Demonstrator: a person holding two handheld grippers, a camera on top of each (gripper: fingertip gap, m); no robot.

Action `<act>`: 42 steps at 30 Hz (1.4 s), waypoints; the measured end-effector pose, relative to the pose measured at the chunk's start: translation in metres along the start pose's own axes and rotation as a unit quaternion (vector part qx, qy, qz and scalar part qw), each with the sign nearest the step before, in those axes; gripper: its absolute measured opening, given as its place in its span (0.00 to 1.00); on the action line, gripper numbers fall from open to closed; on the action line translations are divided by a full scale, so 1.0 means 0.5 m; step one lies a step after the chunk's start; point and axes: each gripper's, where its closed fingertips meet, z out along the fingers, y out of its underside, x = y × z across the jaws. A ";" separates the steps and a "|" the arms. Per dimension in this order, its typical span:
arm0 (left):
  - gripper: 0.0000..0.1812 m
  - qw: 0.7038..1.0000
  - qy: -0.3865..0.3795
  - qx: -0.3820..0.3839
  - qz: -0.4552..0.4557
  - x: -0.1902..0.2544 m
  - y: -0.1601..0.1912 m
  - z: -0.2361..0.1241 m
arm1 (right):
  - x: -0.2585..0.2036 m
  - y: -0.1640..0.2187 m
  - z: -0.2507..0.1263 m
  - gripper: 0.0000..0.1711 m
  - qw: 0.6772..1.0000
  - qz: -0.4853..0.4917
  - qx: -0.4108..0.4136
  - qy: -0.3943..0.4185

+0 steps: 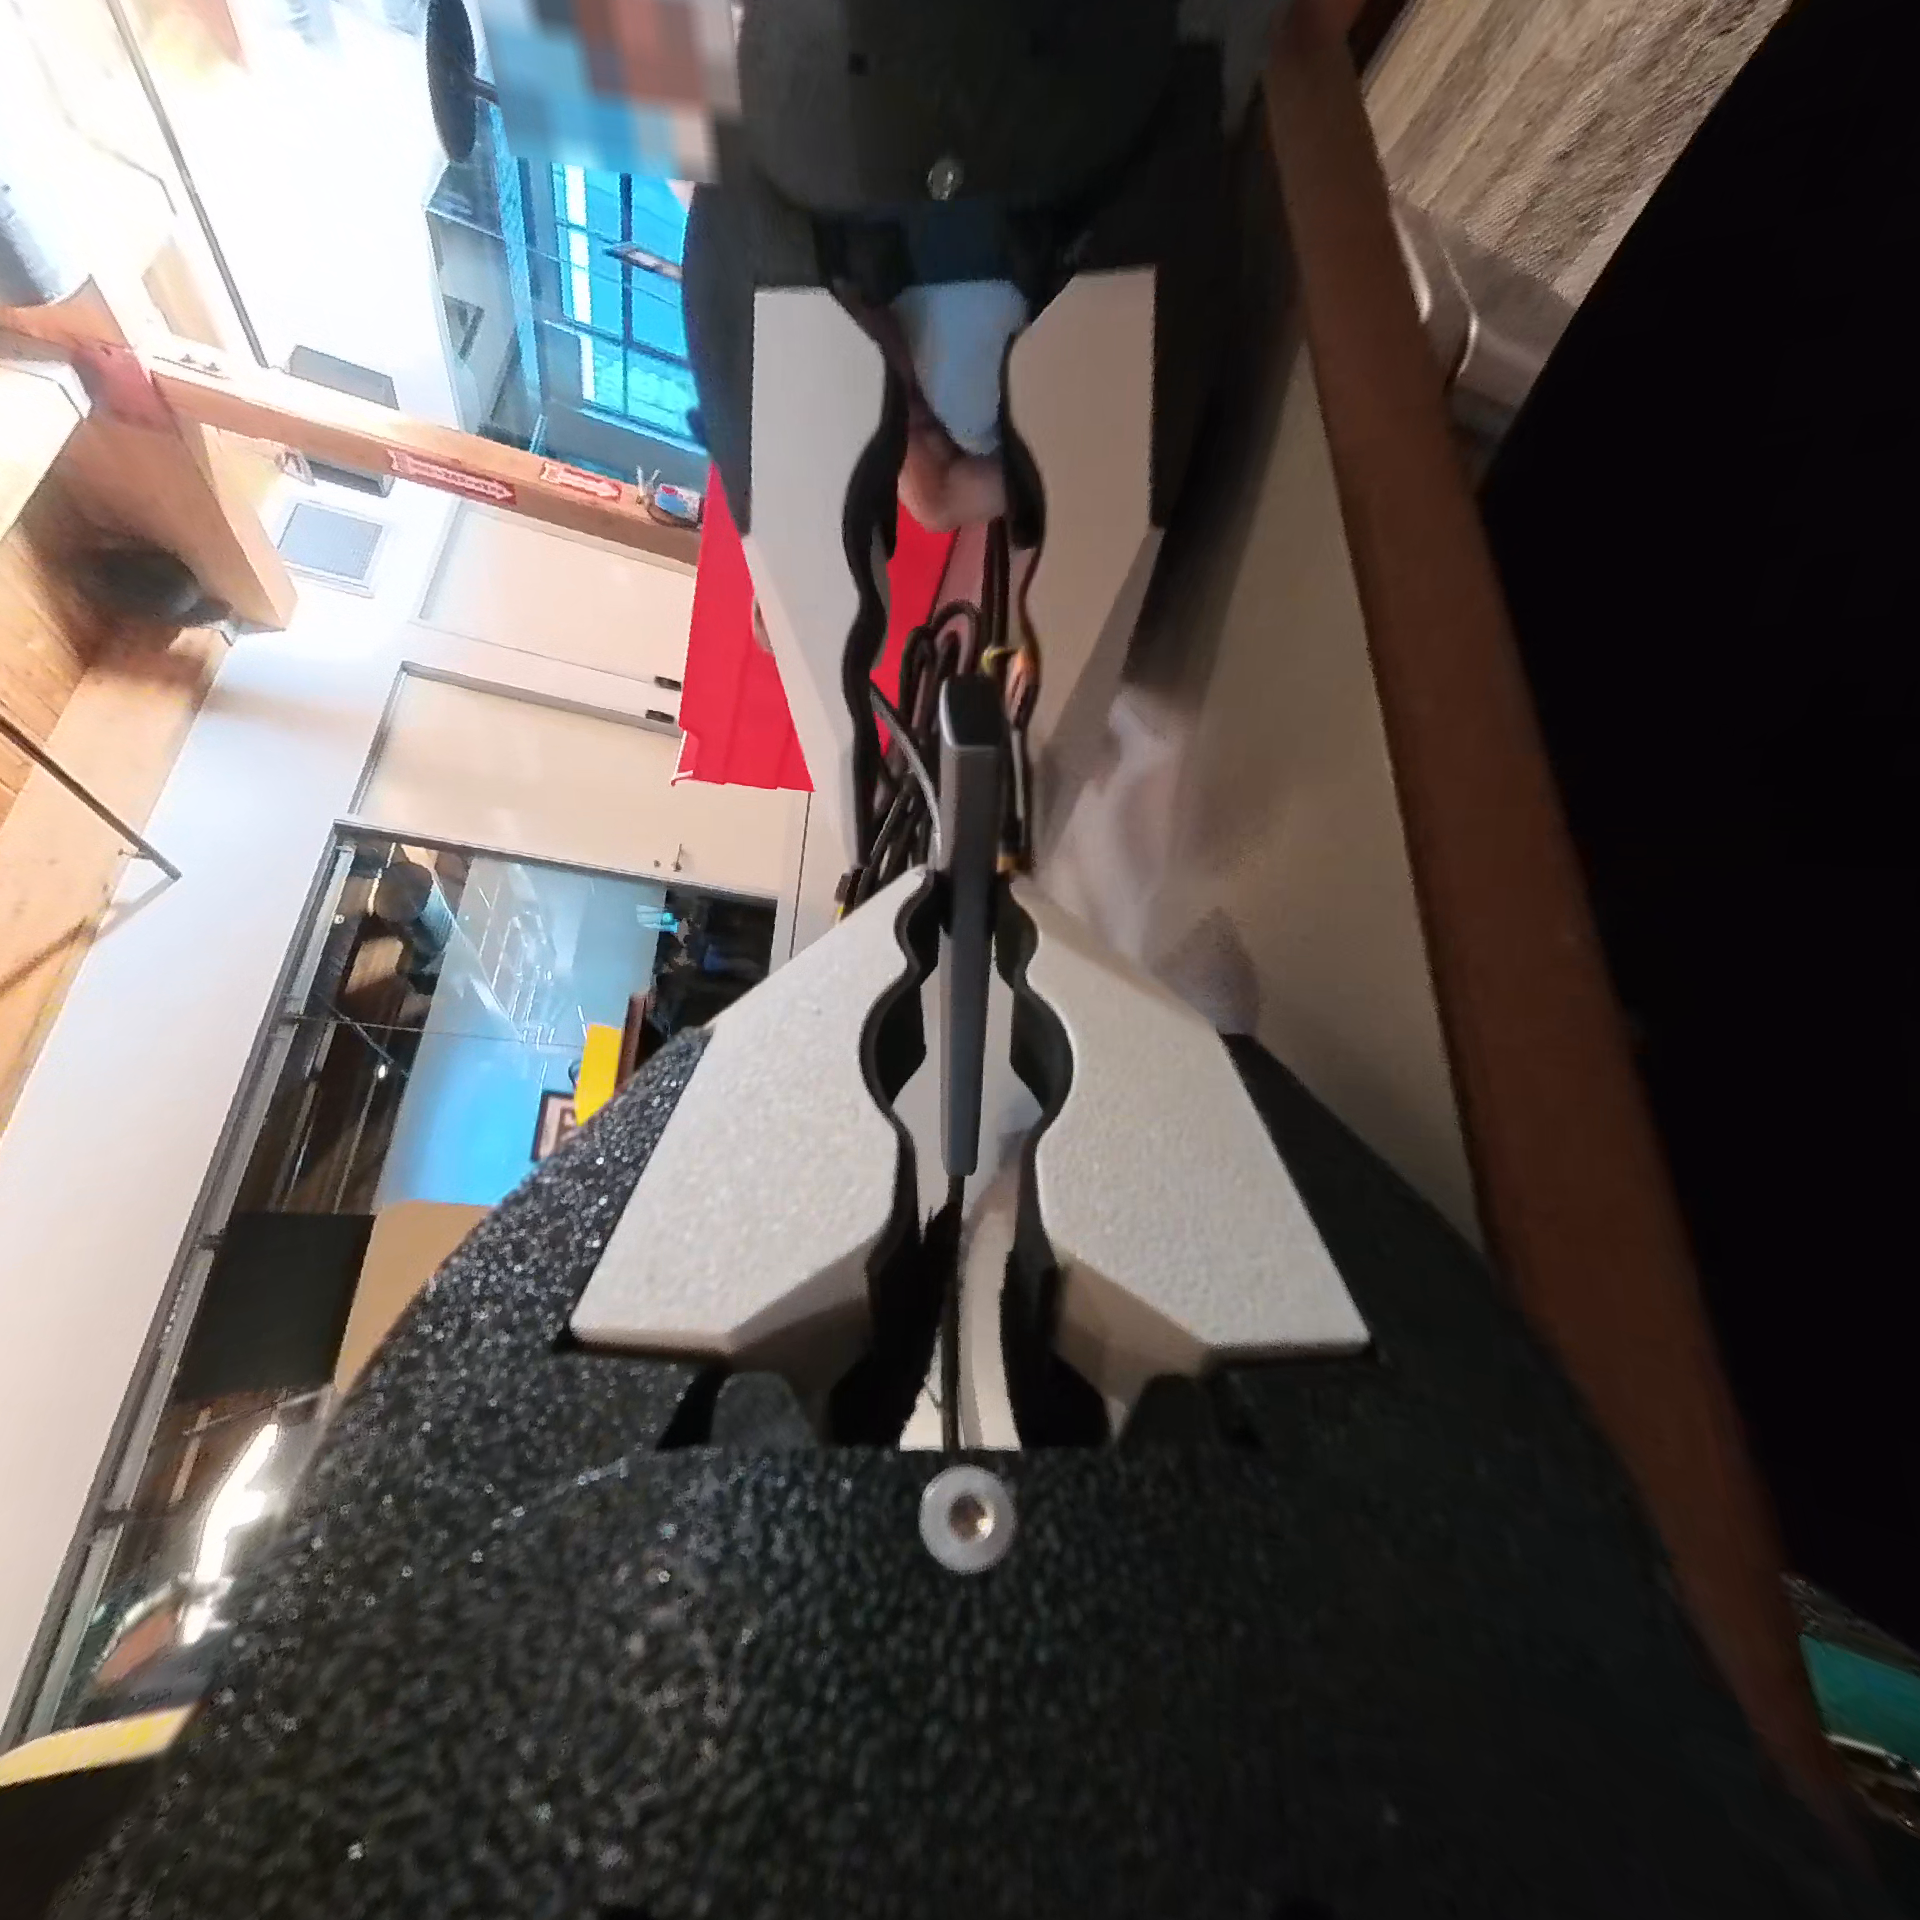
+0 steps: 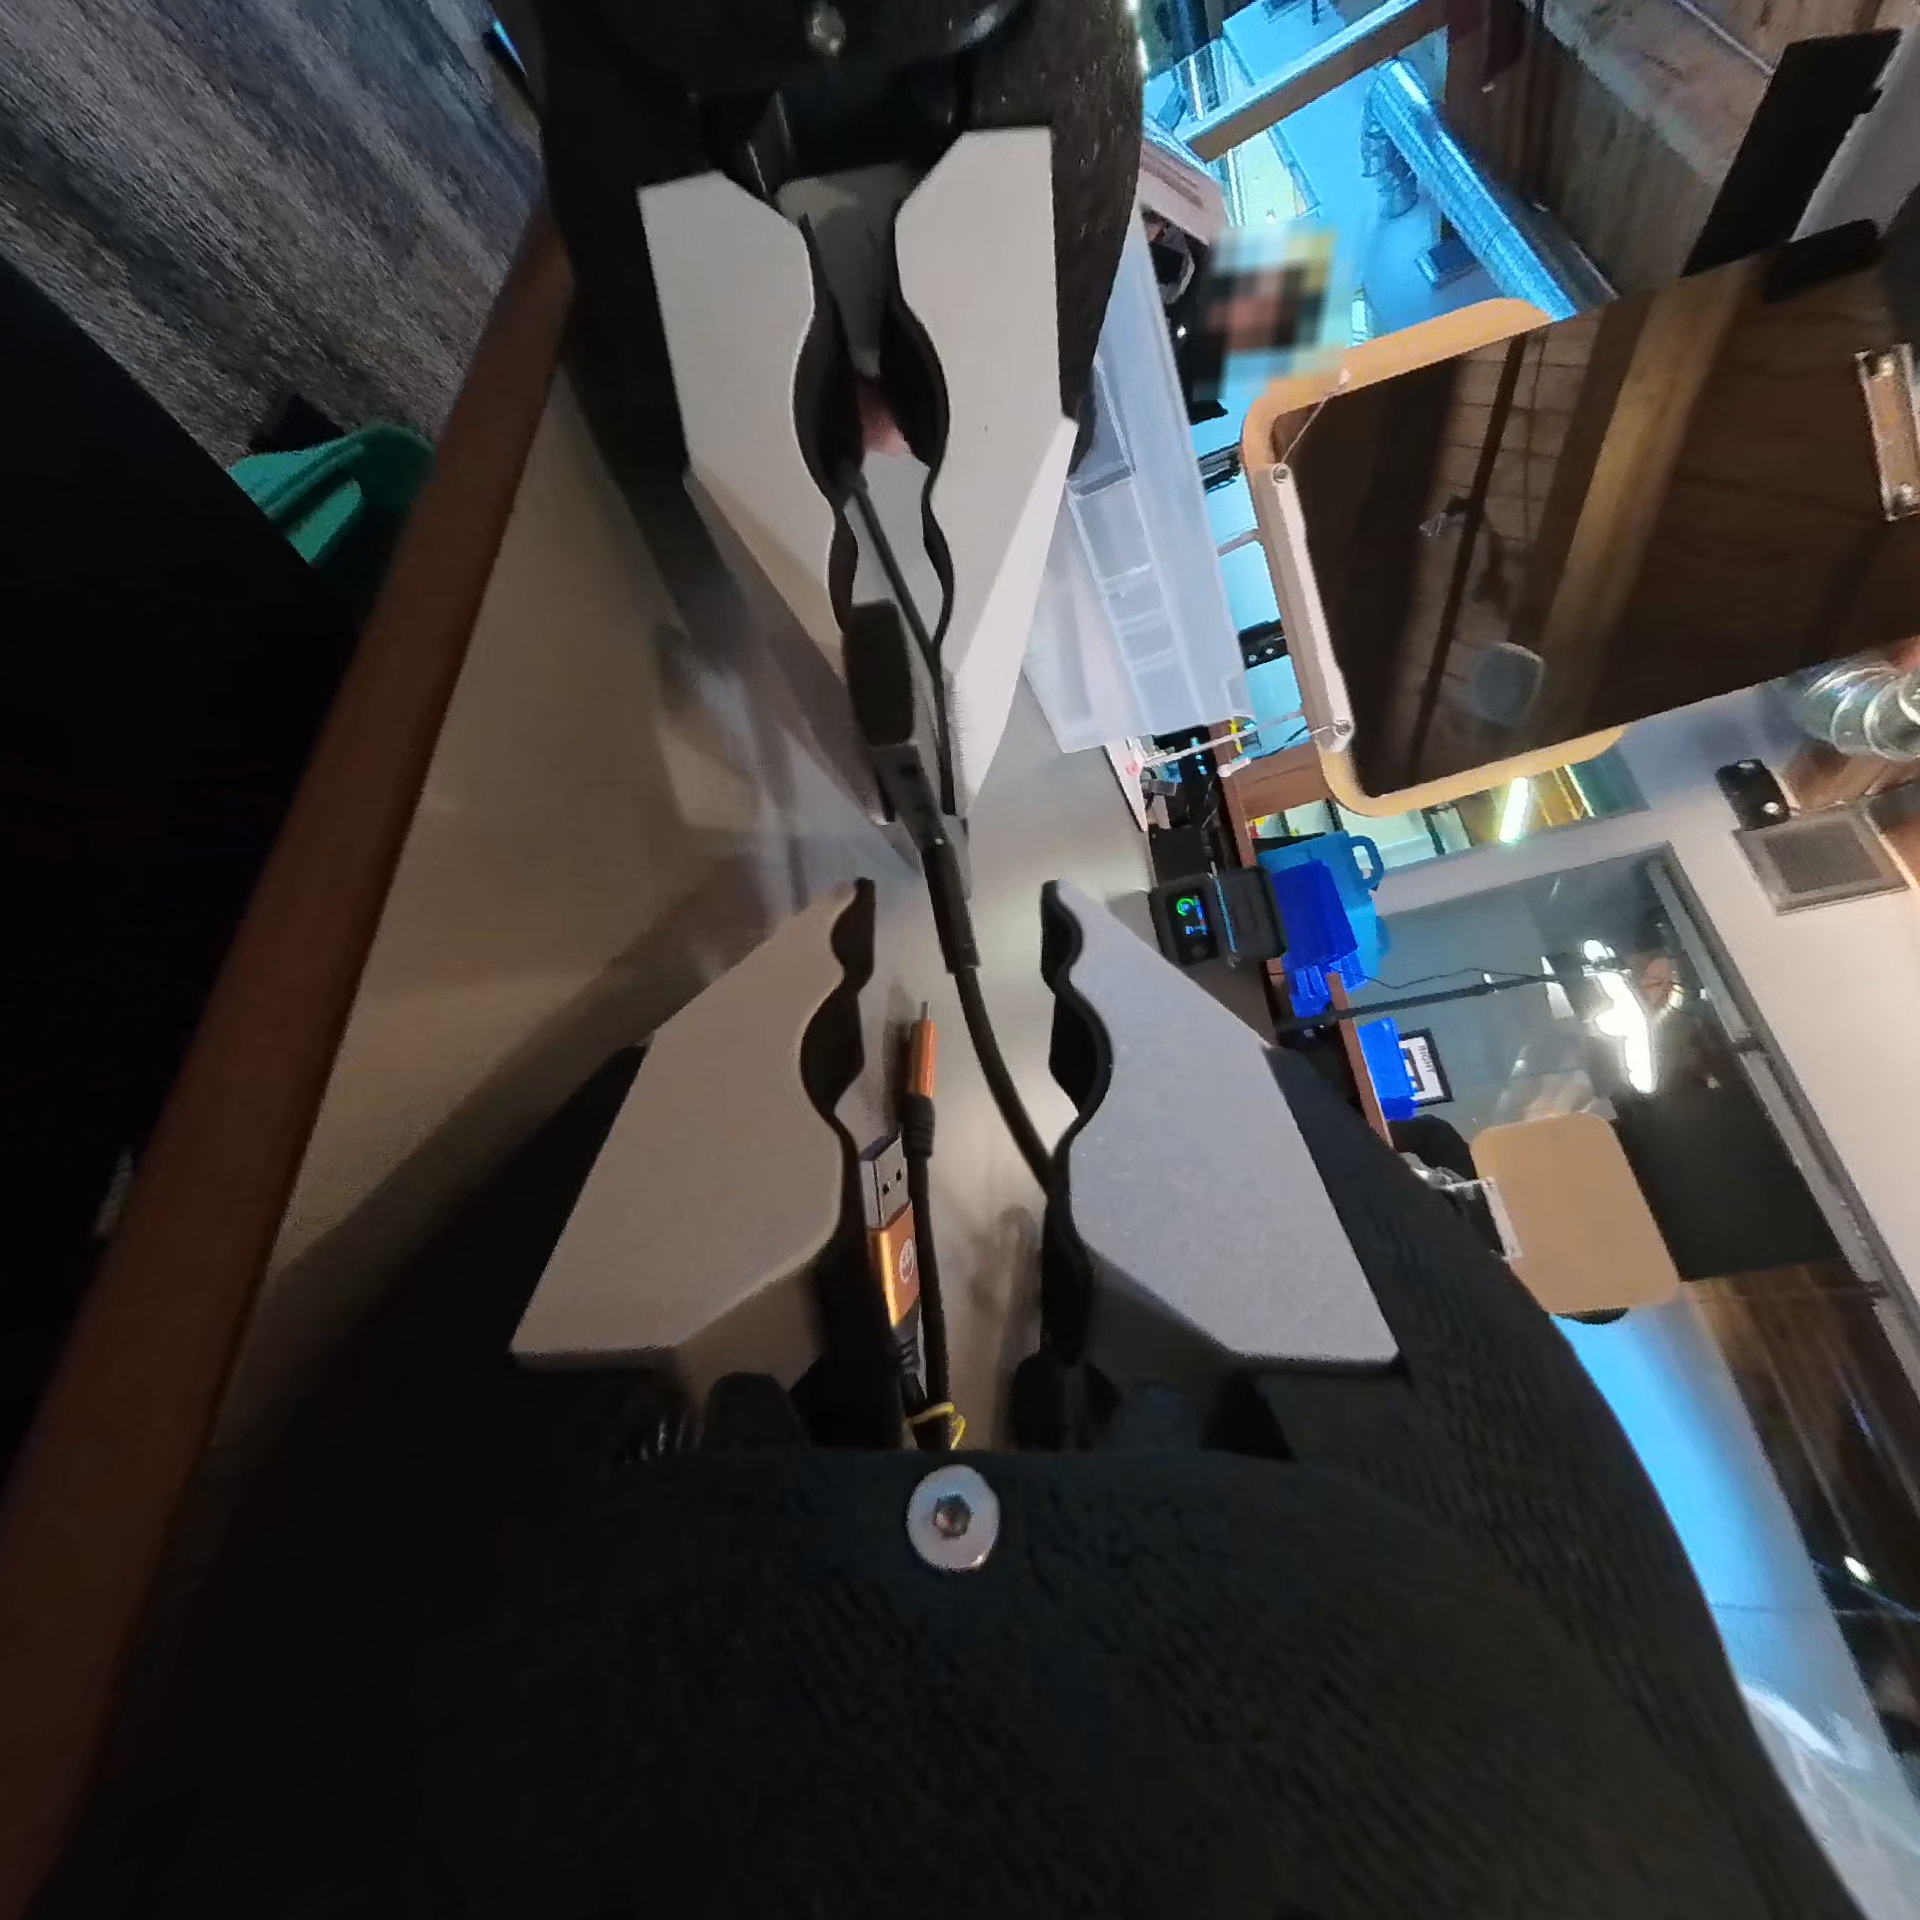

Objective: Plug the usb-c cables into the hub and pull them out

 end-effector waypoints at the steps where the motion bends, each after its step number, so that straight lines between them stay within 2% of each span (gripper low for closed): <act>1: 0.05 1.000 0.004 0.006 0.004 0.003 -0.004 0.000 | 0.000 0.001 0.004 0.16 1.000 -0.006 -0.001 0.002; 5: 0.05 1.000 -0.009 0.004 0.007 -0.003 -0.002 -0.001 | -0.001 -0.002 0.019 0.04 0.999 -0.034 -0.003 0.008; 7: 0.13 1.000 -0.029 -0.001 0.003 -0.015 0.002 -0.001 | 0.002 -0.001 0.021 0.04 0.999 -0.040 -0.007 0.012; 9: 0.22 0.998 -0.046 -0.043 0.000 -0.024 0.029 0.008 | 0.000 0.000 0.021 0.04 0.999 -0.037 -0.008 0.006; 11: 0.25 0.998 -0.039 -0.058 -0.001 -0.020 0.040 0.016 | 0.001 -0.002 0.020 0.04 0.999 -0.041 -0.004 0.010; 15: 0.06 0.997 -0.035 -0.063 0.033 -0.012 0.039 0.017 | 0.002 -0.004 0.019 0.03 0.999 -0.042 -0.002 0.012; 21: 0.05 0.997 0.000 -0.069 0.035 0.008 0.042 0.013 | -0.014 0.003 0.018 0.03 0.998 -0.060 -0.013 -0.009; 23: 0.05 0.992 -0.011 -0.121 0.031 0.000 0.100 -0.025 | 0.001 0.062 -0.003 0.03 0.996 -0.047 -0.070 -0.001; 25: 0.04 0.988 -0.030 -0.149 -0.022 -0.019 0.160 -0.085 | 0.016 0.105 -0.042 0.03 0.996 -0.019 -0.083 0.004; 27: 0.04 0.985 -0.032 -0.166 -0.026 -0.018 0.183 -0.107 | 0.013 0.111 -0.048 0.03 0.996 -0.014 -0.086 0.000; 31: 0.05 0.987 -0.030 -0.156 0.010 -0.012 0.157 -0.076 | 0.016 0.089 -0.030 0.03 0.997 -0.019 -0.069 0.007; 36: 0.05 0.983 -0.051 -0.174 -0.018 -0.031 0.153 -0.018 | 0.045 0.055 -0.021 0.03 0.998 0.022 -0.037 0.041; 39: 0.06 0.972 -0.056 -0.225 -0.036 -0.041 0.188 0.031 | 0.094 0.035 -0.013 0.03 0.994 0.075 -0.023 0.080; 42: 0.08 0.963 -0.062 -0.255 -0.059 -0.054 0.219 0.061 | 0.202 0.026 -0.037 0.03 0.983 0.102 -0.032 0.150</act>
